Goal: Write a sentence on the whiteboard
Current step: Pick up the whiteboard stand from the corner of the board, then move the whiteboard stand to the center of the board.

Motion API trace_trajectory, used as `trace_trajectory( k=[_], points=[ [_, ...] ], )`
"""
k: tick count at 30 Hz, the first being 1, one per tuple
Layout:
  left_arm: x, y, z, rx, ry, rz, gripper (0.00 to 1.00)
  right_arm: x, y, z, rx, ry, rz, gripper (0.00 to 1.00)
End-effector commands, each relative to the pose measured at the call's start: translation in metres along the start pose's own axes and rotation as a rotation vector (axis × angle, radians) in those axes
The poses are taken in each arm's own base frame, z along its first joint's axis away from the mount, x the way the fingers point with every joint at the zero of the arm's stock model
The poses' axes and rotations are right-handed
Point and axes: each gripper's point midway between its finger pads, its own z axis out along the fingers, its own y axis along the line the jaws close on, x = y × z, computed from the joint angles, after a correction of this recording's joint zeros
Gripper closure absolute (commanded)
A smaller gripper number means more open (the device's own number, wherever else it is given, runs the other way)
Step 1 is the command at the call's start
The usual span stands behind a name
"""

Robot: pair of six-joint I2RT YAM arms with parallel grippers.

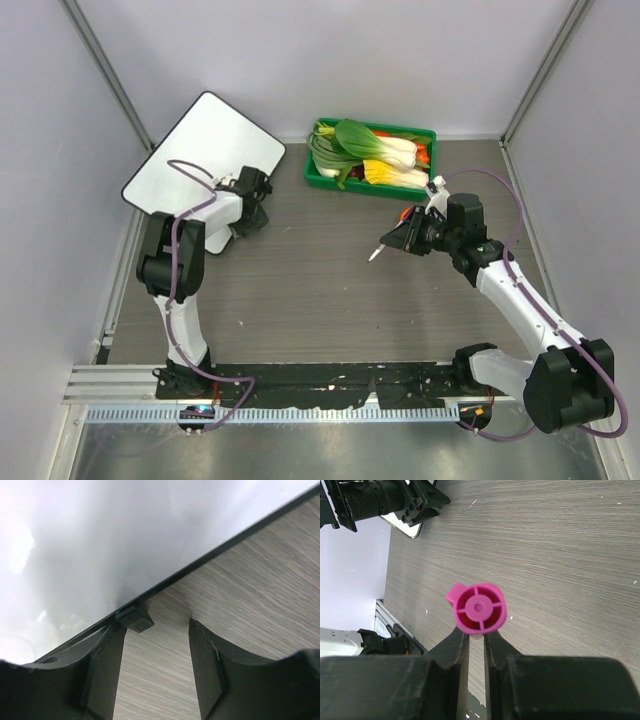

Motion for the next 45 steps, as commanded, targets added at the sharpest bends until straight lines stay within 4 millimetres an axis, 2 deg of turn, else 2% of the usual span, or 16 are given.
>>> trace_trajectory(
  k=[1,4,8,12,18,25,34,40,45],
  points=[
    [-0.016,0.042,-0.003,-0.083,-0.027,-0.032,0.48,-0.005,0.003,0.001,-0.019,-0.011,-0.028,0.99],
    [-0.014,0.058,-0.001,-0.095,-0.005,-0.05,0.61,-0.005,0.003,0.001,-0.022,-0.012,-0.023,0.99],
    [-0.012,0.071,-0.001,-0.11,-0.007,-0.039,0.7,-0.006,0.004,0.001,-0.024,-0.012,-0.023,0.99],
    [-0.002,0.077,-0.003,-0.104,0.017,-0.039,1.0,-0.007,0.005,0.001,-0.029,-0.012,-0.025,0.99],
    [0.024,0.088,0.001,-0.09,0.07,-0.086,1.0,-0.006,0.009,-0.002,-0.04,-0.014,-0.03,0.99],
    [0.048,0.086,-0.003,-0.031,0.121,-0.13,1.0,-0.005,0.011,-0.007,-0.038,-0.023,-0.04,0.99],
    [0.063,0.106,-0.03,-0.017,0.112,-0.139,1.0,-0.006,0.012,-0.008,-0.04,-0.021,-0.044,0.99],
    [0.08,0.113,-0.051,0.022,0.117,-0.129,1.0,-0.007,0.013,-0.009,-0.041,-0.025,-0.05,0.99],
    [0.096,0.111,-0.065,0.058,0.116,-0.098,1.0,-0.005,0.009,-0.007,-0.031,-0.02,-0.045,0.99]
  ],
)
